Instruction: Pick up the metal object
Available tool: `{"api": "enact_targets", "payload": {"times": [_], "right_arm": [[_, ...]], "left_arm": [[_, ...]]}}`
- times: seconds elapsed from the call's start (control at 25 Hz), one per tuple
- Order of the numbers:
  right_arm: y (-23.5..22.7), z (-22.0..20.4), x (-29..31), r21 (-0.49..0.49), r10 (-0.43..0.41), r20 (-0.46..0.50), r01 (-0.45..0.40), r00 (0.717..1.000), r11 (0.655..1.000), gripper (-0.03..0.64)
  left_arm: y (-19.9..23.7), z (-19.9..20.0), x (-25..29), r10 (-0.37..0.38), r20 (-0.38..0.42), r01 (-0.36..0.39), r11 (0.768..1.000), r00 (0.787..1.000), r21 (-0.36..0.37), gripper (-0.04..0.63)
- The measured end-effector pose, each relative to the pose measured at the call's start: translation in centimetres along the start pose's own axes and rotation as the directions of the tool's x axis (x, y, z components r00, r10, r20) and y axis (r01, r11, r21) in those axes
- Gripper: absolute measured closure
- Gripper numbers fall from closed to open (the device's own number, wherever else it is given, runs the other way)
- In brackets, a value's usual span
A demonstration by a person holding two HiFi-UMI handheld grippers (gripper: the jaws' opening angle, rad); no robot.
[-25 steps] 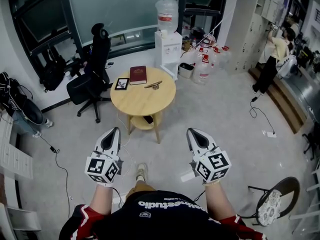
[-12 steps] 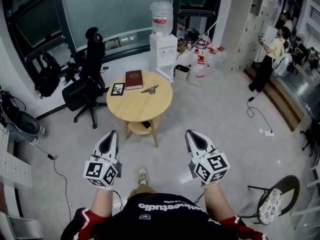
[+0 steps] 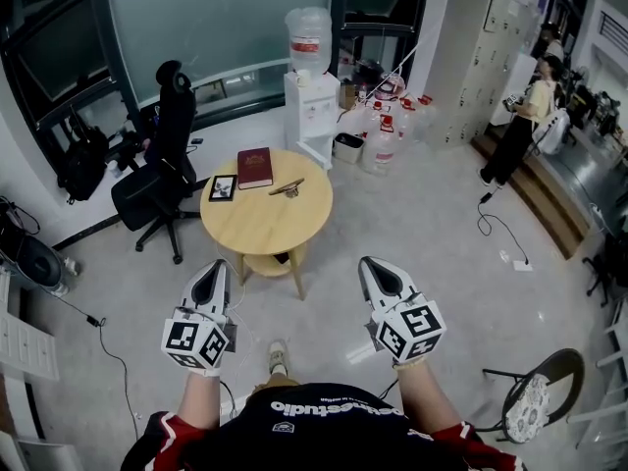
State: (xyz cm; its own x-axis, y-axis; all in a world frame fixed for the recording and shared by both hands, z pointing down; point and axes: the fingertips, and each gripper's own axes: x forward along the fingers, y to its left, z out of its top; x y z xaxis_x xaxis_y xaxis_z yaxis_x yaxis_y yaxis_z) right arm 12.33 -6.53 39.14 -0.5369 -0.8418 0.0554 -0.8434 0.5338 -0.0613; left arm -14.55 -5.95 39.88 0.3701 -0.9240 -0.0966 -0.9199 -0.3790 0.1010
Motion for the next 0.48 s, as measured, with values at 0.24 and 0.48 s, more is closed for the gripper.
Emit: {"api": "enact_targets", "payload": {"times": [0.24, 0.48], "right_arm": [[-1.6, 0.8, 3.4, 0.002, -0.025, -0.002, 0.025, 1.000, 1.000, 0.589], [-2.6, 0.3, 7.3, 0.006, -0.031, -0.021, 0.031, 0.999, 0.999, 0.589]], "left_arm": [[2.1, -0.1, 3.8, -0.021, -0.023, 0.021, 1.000, 1.000, 0.011, 0.580], [4.6, -1.0, 6.9, -0.023, -0.040, 0.023, 1.000, 0.999, 0.011, 0.580]]}}
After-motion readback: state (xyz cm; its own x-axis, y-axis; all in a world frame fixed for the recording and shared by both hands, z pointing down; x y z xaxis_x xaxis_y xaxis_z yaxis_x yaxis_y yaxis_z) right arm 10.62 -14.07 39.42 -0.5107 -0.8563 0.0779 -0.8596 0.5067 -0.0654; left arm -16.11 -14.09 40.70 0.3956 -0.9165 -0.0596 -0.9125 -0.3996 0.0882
